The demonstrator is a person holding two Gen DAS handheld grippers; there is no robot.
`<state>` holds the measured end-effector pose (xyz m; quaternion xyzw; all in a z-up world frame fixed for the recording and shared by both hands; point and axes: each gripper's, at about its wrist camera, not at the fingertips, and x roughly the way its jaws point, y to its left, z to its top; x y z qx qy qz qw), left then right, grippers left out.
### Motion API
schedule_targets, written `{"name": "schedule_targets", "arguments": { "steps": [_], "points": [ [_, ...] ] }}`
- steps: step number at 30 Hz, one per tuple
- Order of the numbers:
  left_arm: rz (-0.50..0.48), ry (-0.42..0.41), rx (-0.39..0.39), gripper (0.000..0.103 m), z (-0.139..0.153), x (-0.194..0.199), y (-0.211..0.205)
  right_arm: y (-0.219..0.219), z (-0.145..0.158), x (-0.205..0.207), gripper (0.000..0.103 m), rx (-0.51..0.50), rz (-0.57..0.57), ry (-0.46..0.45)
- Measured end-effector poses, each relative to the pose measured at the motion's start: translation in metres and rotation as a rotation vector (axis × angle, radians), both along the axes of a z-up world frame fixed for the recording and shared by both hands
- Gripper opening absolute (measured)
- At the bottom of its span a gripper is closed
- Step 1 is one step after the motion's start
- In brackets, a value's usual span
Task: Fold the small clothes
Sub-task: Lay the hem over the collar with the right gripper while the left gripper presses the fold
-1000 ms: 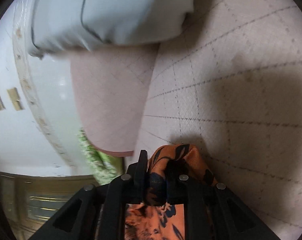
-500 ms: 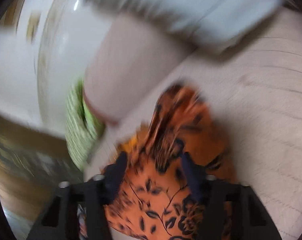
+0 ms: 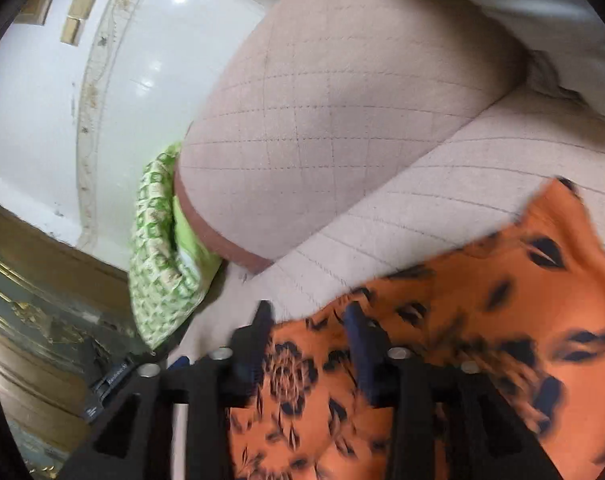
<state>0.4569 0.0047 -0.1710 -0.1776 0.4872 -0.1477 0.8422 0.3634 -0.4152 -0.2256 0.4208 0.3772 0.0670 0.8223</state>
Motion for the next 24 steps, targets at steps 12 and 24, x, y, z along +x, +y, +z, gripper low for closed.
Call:
{"name": "schedule_targets", "arguments": {
  "steps": [12, 24],
  "points": [
    [0.074, 0.150, -0.148, 0.080, -0.037, -0.221, 0.099, -0.063, -0.003, -0.281, 0.069, 0.103, -0.079, 0.040],
    [0.356, 0.317, -0.410, 0.091, -0.084, -0.184, 0.048, -0.034, -0.077, -0.246, 0.072, 0.363, -0.240, 0.108]
  ]
}}
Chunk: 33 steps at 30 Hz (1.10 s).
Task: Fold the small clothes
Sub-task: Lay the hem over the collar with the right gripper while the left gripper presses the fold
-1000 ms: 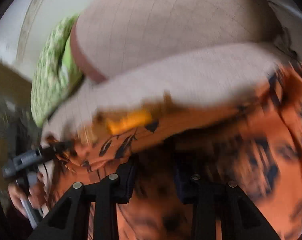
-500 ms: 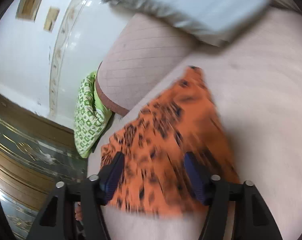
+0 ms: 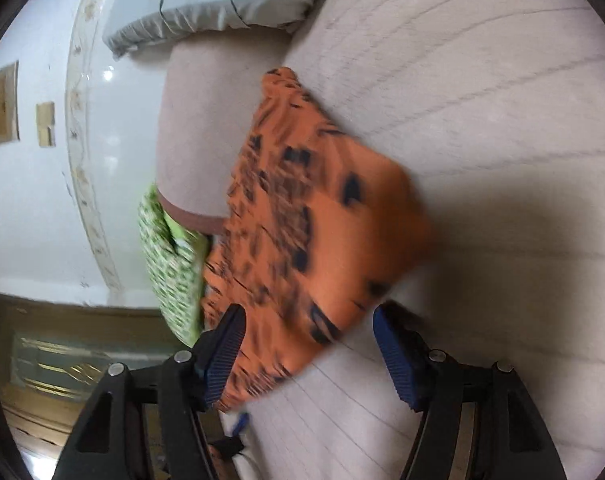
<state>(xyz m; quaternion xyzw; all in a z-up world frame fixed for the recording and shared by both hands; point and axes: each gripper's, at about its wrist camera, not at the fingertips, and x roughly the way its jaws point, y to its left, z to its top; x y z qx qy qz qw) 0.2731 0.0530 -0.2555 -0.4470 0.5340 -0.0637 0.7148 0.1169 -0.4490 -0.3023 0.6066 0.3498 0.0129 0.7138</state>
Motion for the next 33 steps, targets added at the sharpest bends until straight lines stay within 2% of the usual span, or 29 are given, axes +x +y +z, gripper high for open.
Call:
{"name": "schedule_targets", "arguments": {
  "steps": [3, 4, 5, 6, 7, 8, 9, 11, 15, 18, 21, 25, 27, 29, 31, 33],
  "points": [
    [0.061, 0.002, -0.035, 0.095, -0.007, 0.013, -0.010, 0.000, -0.006, 0.021, 0.073, 0.035, -0.065, 0.047],
    [0.079, -0.026, -0.084, 0.094, -0.007, 0.019, -0.011, 0.001, -0.006, 0.027, 0.073, 0.028, -0.082, 0.047],
    [0.093, -0.022, -0.109, 0.080, -0.010, 0.023, -0.012, 0.002, -0.005, 0.032, 0.073, 0.007, -0.076, 0.052],
    [0.108, 0.007, -0.103, 0.068, -0.013, 0.025, -0.012, 0.005, -0.002, 0.039, 0.069, -0.031, -0.064, 0.061],
    [0.118, 0.052, -0.069, 0.044, -0.021, 0.029, -0.016, 0.005, -0.001, 0.039, 0.048, -0.047, -0.073, 0.064],
    [0.114, 0.062, -0.047, 0.036, -0.023, 0.030, -0.017, 0.006, 0.000, 0.039, 0.028, -0.083, -0.080, 0.085],
    [0.105, 0.047, -0.035, 0.032, -0.022, 0.031, -0.019, 0.008, 0.000, 0.040, 0.024, -0.123, -0.077, 0.101],
    [0.056, -0.012, 0.017, 0.022, -0.012, 0.028, -0.024, 0.011, 0.001, 0.036, 0.022, -0.154, -0.088, 0.084],
    [0.024, -0.060, 0.042, 0.018, 0.002, 0.015, -0.019, 0.038, 0.040, 0.028, 0.018, -0.434, -0.058, 0.052],
    [-0.019, -0.081, 0.099, 0.018, 0.018, -0.002, -0.019, 0.049, 0.061, 0.014, 0.017, -0.493, -0.044, 0.026],
    [-0.053, -0.086, 0.134, 0.018, 0.032, -0.038, -0.007, 0.057, 0.079, -0.011, 0.017, -0.516, -0.002, 0.020],
    [-0.110, -0.077, 0.194, 0.018, 0.032, -0.116, 0.011, 0.065, 0.081, -0.073, 0.017, -0.452, 0.069, 0.062],
    [-0.121, -0.056, 0.205, 0.020, 0.024, -0.138, 0.017, 0.069, 0.073, -0.113, 0.017, -0.427, 0.113, 0.095],
    [-0.116, -0.020, 0.182, 0.032, 0.007, -0.159, 0.027, 0.072, 0.053, -0.139, 0.019, -0.379, 0.172, 0.170],
    [-0.083, -0.049, 0.104, 0.035, -0.001, -0.167, 0.039, 0.065, 0.030, -0.157, 0.025, -0.270, 0.170, 0.247],
    [-0.056, -0.031, 0.071, 0.041, 0.002, -0.175, 0.048, 0.055, 0.022, -0.177, 0.034, -0.128, 0.143, 0.295]
  ]
}}
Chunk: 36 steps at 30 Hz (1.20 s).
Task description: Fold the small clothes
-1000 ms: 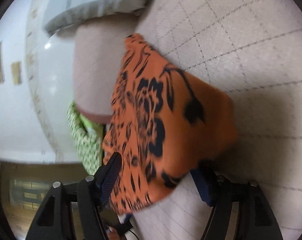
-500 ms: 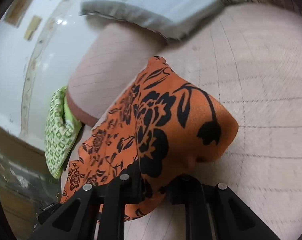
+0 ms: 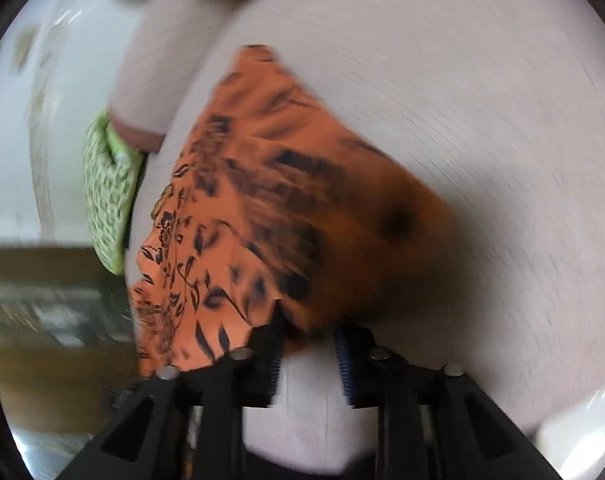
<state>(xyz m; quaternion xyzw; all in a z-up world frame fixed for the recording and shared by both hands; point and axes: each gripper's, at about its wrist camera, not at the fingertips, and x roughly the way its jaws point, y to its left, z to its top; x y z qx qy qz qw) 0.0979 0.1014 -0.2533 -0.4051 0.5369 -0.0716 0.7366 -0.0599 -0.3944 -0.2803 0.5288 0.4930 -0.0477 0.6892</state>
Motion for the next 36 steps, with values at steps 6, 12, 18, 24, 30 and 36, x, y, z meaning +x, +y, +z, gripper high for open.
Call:
{"name": "schedule_targets", "arguments": {
  "steps": [6, 12, 18, 24, 30, 36],
  "points": [
    [0.076, -0.016, 0.048, 0.071, 0.015, -0.014, 0.008, -0.006, 0.061, -0.024, 0.036, -0.065, 0.034, -0.119],
    [0.107, -0.009, 0.060, 0.045, 0.005, -0.018, 0.009, 0.054, 0.103, 0.035, 0.014, -0.190, 0.193, -0.283],
    [0.087, -0.044, 0.084, 0.026, 0.001, -0.011, 0.000, 0.103, 0.060, 0.099, 0.012, -0.224, 0.254, -0.262],
    [0.005, -0.162, 0.195, 0.020, 0.032, -0.009, -0.018, 0.116, -0.013, 0.115, 0.000, -0.135, 0.323, -0.195],
    [-0.127, -0.344, 0.382, 0.019, 0.092, -0.018, -0.061, 0.097, -0.016, 0.116, 0.000, 0.006, 0.335, -0.178],
    [-0.258, -0.475, 0.470, 0.019, 0.142, -0.031, -0.130, 0.045, 0.022, 0.096, 0.007, 0.012, 0.209, -0.293]
  ]
}}
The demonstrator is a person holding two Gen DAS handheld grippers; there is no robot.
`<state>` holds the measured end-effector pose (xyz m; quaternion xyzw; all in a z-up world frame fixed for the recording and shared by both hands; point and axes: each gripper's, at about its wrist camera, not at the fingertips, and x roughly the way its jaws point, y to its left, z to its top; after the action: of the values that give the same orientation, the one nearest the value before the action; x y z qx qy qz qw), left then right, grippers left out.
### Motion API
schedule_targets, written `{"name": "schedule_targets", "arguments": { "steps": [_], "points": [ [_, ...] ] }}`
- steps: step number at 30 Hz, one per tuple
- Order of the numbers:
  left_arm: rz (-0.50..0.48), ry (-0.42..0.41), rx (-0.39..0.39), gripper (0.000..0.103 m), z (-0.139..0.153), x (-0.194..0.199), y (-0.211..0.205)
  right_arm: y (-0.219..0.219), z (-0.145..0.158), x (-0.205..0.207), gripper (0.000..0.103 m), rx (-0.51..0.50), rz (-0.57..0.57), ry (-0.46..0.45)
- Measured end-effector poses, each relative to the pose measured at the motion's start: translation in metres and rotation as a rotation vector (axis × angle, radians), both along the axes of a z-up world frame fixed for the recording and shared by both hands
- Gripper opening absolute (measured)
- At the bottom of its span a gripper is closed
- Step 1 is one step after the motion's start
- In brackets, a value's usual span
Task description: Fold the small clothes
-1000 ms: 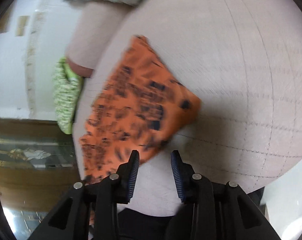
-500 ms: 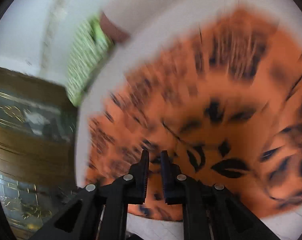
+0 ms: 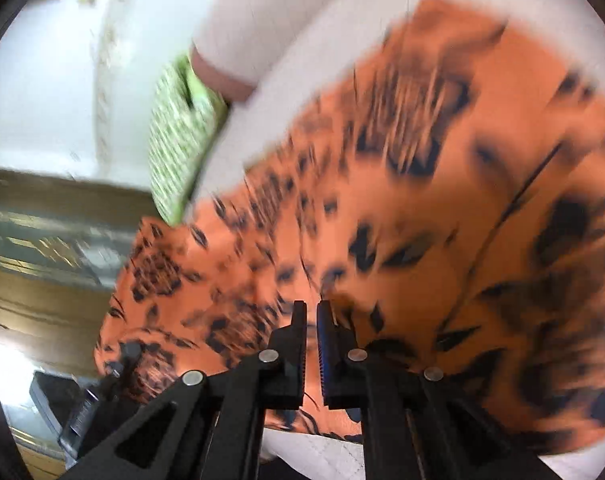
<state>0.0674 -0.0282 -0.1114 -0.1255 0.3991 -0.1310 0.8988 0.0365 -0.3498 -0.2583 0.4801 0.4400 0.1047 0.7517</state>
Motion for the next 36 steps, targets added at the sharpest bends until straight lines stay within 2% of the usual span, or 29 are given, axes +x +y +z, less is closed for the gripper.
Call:
{"name": "schedule_targets", "arguments": {
  "steps": [4, 8, 10, 12, 14, 16, 18, 20, 22, 24, 25, 27, 29, 30, 32, 33, 35, 36],
  "points": [
    [-0.114, -0.020, 0.055, 0.018, 0.016, -0.004, -0.065, -0.052, 0.018, -0.020, 0.007, 0.013, -0.108, -0.062],
    [-0.231, -0.005, 0.114, 0.018, 0.007, -0.004, -0.144, -0.100, 0.012, -0.044, 0.007, 0.095, -0.194, -0.061],
    [-0.288, 0.019, 0.136, 0.018, -0.010, -0.004, -0.187, -0.122, 0.009, -0.054, 0.007, 0.120, -0.235, -0.059],
    [-0.369, 0.063, 0.190, 0.019, -0.043, -0.004, -0.233, -0.140, 0.007, -0.062, 0.007, 0.131, -0.274, -0.061],
    [-0.416, 0.131, 0.246, 0.022, -0.068, -0.007, -0.256, -0.156, 0.005, -0.068, 0.007, 0.149, -0.319, -0.064],
    [-0.444, 0.124, 0.265, 0.026, -0.071, -0.014, -0.256, -0.165, 0.003, -0.069, 0.007, 0.177, -0.337, -0.062],
    [-0.507, 0.082, 0.223, 0.035, -0.055, -0.021, -0.244, -0.167, 0.007, -0.068, 0.007, 0.188, -0.316, -0.062],
    [-0.553, 0.045, 0.152, 0.056, -0.028, -0.027, -0.219, -0.162, 0.011, -0.061, 0.007, 0.200, -0.290, -0.070],
    [-0.502, -0.025, 0.159, 0.067, -0.007, -0.031, -0.193, -0.153, 0.017, -0.055, 0.008, 0.203, -0.266, -0.093],
    [-0.441, -0.064, 0.208, 0.069, 0.001, -0.029, -0.172, -0.138, 0.034, -0.054, 0.008, 0.152, -0.241, -0.146],
    [-0.386, -0.063, 0.281, 0.069, -0.001, -0.023, -0.159, -0.131, 0.043, -0.053, 0.008, 0.127, -0.227, -0.191],
    [-0.319, -0.035, 0.358, 0.069, -0.010, -0.015, -0.144, -0.109, 0.062, -0.045, 0.008, 0.097, -0.144, -0.284],
    [-0.274, 0.036, 0.397, 0.068, -0.030, -0.006, -0.127, -0.089, 0.064, -0.037, 0.008, 0.112, -0.052, -0.290],
    [-0.268, 0.058, 0.397, 0.068, -0.038, -0.004, -0.123, -0.078, 0.061, -0.031, 0.008, 0.123, -0.002, -0.266],
    [-0.262, 0.103, 0.420, 0.068, -0.059, -0.003, -0.120, -0.065, 0.051, -0.022, 0.008, 0.065, 0.039, -0.172],
    [-0.267, 0.112, 0.424, 0.069, -0.066, -0.006, -0.120, -0.062, 0.041, -0.019, 0.008, 0.017, 0.037, -0.101],
    [-0.280, 0.118, 0.411, 0.069, -0.080, -0.009, -0.123, -0.067, 0.011, -0.016, 0.004, -0.074, 0.001, 0.107],
    [-0.287, 0.124, 0.407, 0.069, -0.084, -0.012, -0.124, -0.073, -0.012, -0.018, 0.000, -0.041, -0.013, 0.198]
  ]
}}
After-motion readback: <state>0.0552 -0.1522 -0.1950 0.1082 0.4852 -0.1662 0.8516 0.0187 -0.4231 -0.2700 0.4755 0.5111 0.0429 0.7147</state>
